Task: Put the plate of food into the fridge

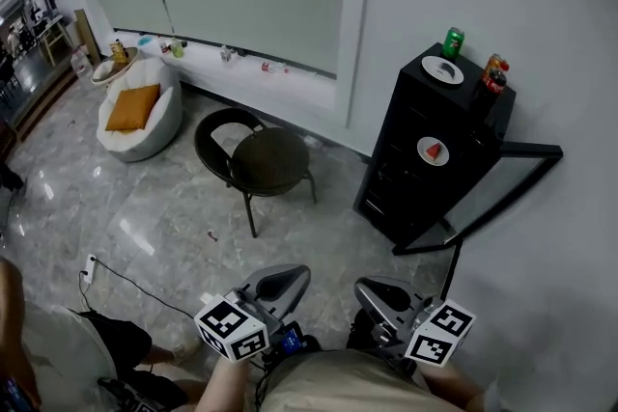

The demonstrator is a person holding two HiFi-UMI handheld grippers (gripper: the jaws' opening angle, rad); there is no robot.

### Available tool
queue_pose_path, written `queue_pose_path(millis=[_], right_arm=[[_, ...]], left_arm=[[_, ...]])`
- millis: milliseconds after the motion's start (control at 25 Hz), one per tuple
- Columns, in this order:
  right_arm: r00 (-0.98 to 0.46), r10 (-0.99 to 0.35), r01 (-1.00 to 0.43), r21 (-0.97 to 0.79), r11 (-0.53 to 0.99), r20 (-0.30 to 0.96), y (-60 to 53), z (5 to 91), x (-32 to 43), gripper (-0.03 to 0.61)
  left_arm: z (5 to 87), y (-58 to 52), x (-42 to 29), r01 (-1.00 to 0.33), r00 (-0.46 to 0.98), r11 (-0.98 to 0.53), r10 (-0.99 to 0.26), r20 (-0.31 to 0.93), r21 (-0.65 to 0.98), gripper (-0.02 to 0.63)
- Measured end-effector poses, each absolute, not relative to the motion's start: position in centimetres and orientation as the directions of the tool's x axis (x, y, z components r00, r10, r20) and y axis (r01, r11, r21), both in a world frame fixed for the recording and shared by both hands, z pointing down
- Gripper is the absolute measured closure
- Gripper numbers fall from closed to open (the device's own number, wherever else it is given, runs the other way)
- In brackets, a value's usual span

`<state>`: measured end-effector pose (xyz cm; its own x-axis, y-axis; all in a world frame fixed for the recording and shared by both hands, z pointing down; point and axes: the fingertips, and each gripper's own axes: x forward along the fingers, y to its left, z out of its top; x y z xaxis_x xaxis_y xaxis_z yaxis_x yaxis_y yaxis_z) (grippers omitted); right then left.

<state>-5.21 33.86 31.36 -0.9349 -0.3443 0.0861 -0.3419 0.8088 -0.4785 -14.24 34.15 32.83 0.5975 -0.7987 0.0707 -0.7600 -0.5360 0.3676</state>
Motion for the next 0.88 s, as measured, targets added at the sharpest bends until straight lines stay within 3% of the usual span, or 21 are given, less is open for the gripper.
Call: queue_pose_path(millis=[440, 880], right_arm=[[-0.962, -0.270, -0.253, -0.508, 0.823, 0.043, 27.0, 31.8, -0.8, 0.558], [-0.955, -0.293, -0.276, -0.458, 0.845, 0.035, 20.2, 30.9, 6.2, 0.558]], left_arm=[[31.9, 27.1, -9.4, -0.796, 0.569, -0.503, -0.811, 0.133, 0.337, 0.603], [30.9, 19.8, -1.9, -0.801, 0.582, -0.521, -0.792, 0.184, 0.294, 0.603]])
